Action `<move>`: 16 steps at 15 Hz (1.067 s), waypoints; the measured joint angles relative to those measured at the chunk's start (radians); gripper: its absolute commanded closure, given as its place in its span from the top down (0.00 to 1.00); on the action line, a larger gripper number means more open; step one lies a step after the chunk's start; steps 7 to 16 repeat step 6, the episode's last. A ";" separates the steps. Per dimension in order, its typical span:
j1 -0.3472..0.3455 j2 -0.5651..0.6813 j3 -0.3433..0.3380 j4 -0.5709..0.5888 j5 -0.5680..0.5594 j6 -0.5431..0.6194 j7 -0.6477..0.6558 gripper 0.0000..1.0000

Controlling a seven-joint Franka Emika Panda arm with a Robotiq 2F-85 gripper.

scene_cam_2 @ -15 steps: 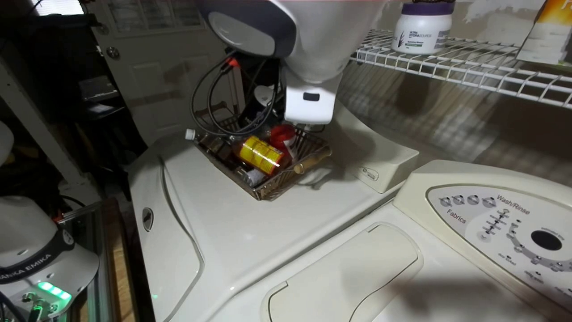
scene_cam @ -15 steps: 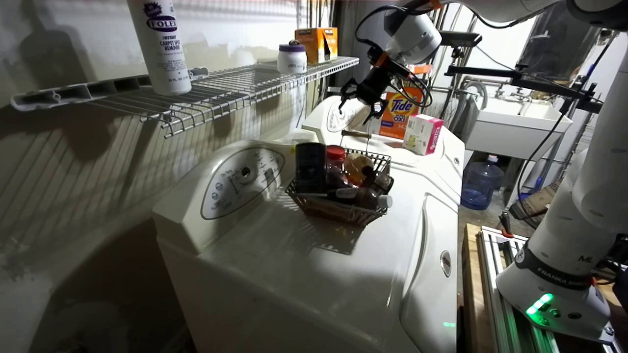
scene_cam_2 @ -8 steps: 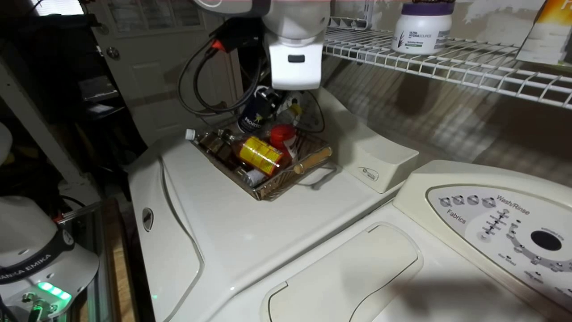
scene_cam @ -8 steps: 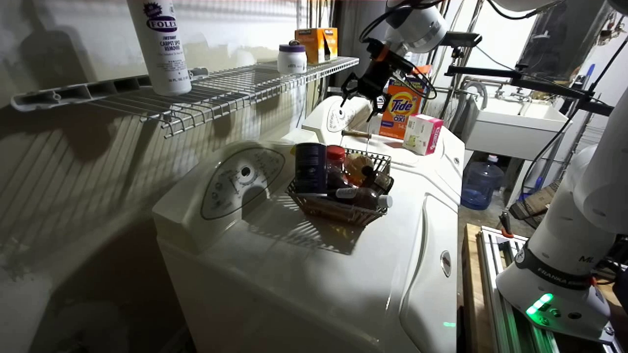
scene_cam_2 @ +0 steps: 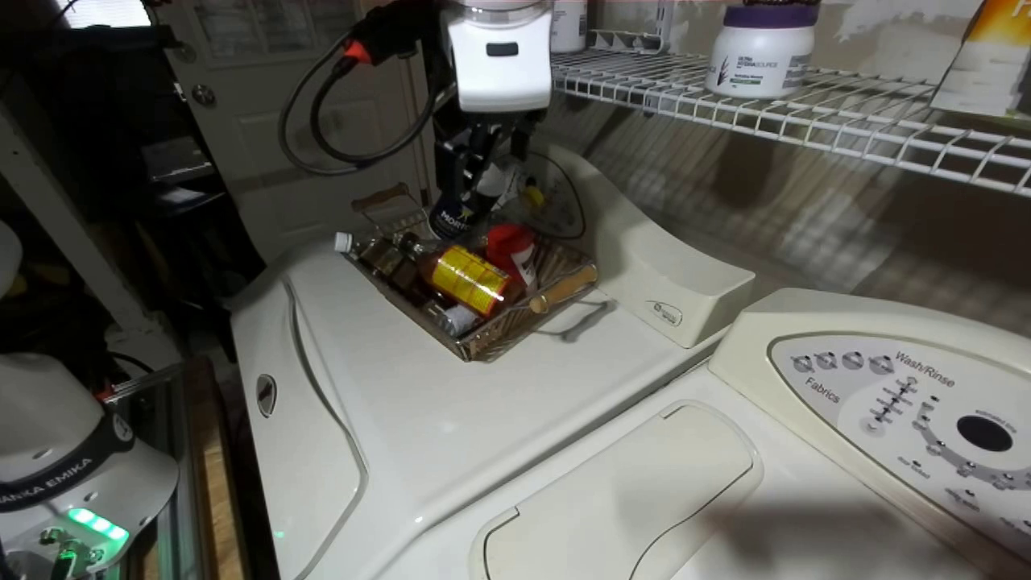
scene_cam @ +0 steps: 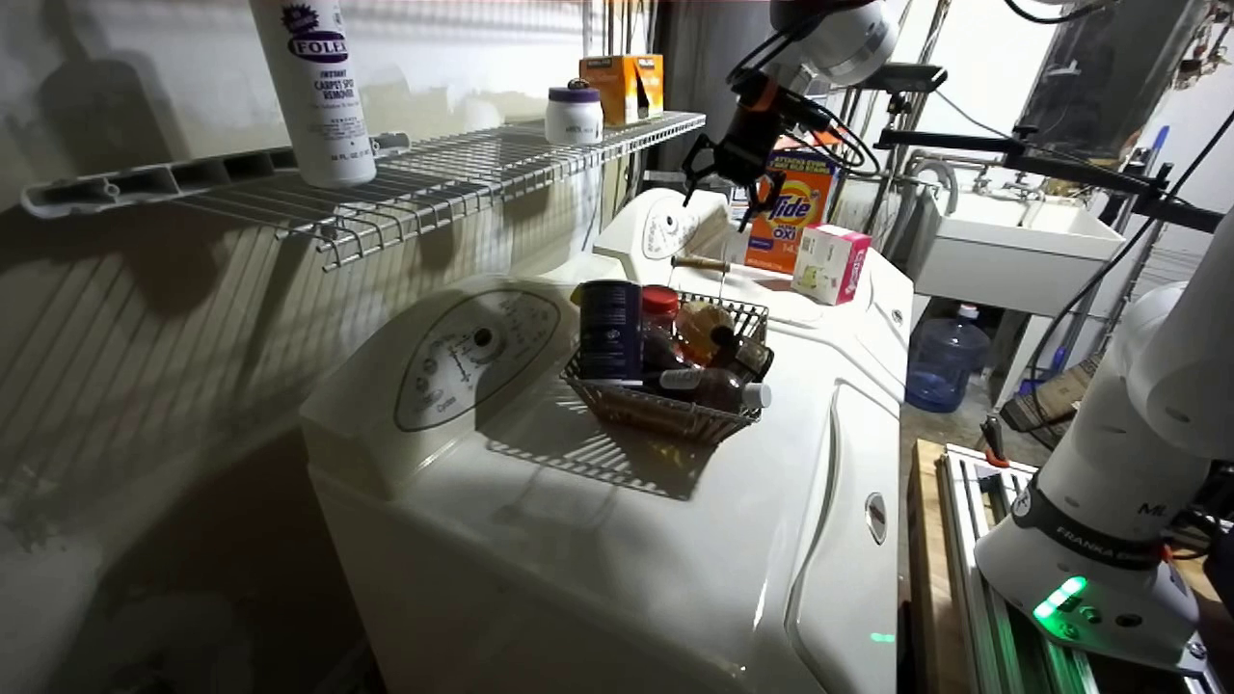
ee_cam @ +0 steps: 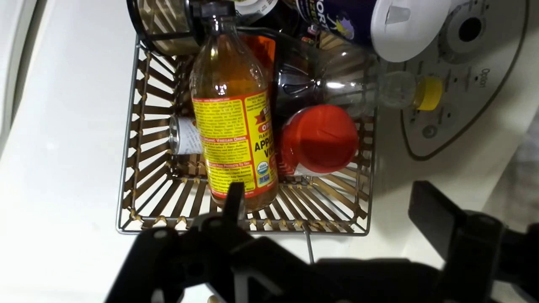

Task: Remove the glass bottle from the rack and put it in the basket on the washing machine

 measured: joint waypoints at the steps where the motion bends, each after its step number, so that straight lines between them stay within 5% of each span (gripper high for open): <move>1: 0.000 -0.009 0.004 -0.005 -0.010 0.000 0.001 1.00; 16: 0.000 -0.030 0.013 -0.021 -0.023 0.000 0.001 1.00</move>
